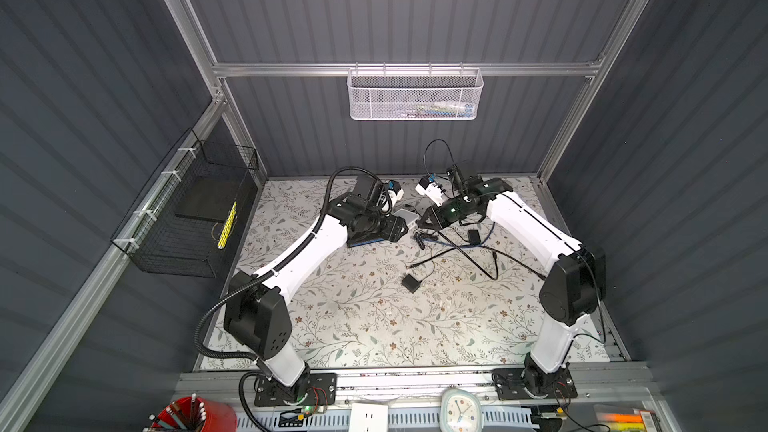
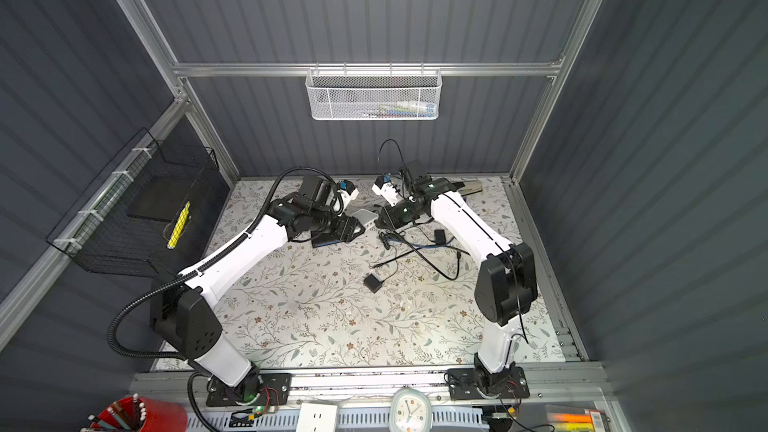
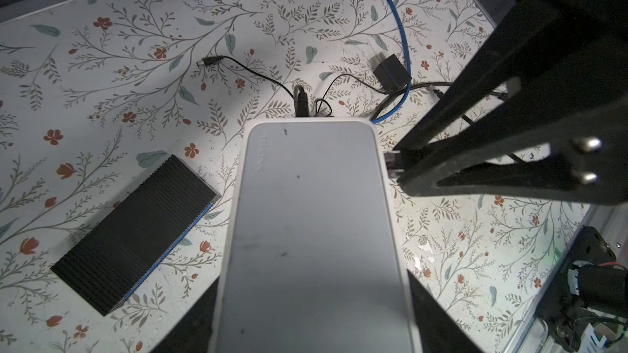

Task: Insert the plug into the switch port

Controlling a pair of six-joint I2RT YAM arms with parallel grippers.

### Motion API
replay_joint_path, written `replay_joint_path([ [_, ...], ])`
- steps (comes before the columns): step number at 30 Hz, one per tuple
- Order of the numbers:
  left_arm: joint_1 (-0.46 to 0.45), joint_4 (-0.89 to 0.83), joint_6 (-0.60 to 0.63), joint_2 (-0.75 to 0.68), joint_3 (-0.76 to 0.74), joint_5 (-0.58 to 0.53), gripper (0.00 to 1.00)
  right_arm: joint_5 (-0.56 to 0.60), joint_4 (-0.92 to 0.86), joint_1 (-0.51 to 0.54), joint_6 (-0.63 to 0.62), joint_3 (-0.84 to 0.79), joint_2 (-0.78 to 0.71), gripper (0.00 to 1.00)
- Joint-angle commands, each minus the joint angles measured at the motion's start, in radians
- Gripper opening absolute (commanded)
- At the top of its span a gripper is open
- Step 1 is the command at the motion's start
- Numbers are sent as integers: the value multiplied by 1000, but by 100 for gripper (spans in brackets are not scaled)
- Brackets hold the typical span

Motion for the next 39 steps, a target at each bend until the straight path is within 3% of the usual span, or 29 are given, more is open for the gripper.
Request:
replay_joint_path([
  [1,-197,54,99,23,48,556,27,-138,378,113,11,77,33,0],
  [8,-71,52,-6,-81,-60,276,30,-42,410,72,-26,-150,-135,27],
  [14,-36,30,-5,-85,-61,227,29,-27,376,52,-29,-228,-223,38],
  [19,-23,-5,35,-97,-51,201,29,-19,329,-3,-9,-294,-357,63],
  [23,-21,14,115,-146,-68,212,30,-58,339,-60,48,-357,-486,76],
  [26,-21,106,216,-232,-164,224,30,-201,476,-111,194,-460,-604,77],
  [31,-21,300,391,-365,-289,169,31,-381,1026,-198,763,-820,-771,76],
  [34,-21,319,430,-357,-263,144,30,-431,1238,-196,1074,-911,-746,73],
  [37,-22,307,446,-329,-223,134,29,-429,1388,-191,1252,-956,-746,72],
  [39,-21,320,453,-324,-220,129,29,-440,1415,-185,1306,-964,-745,71],
])
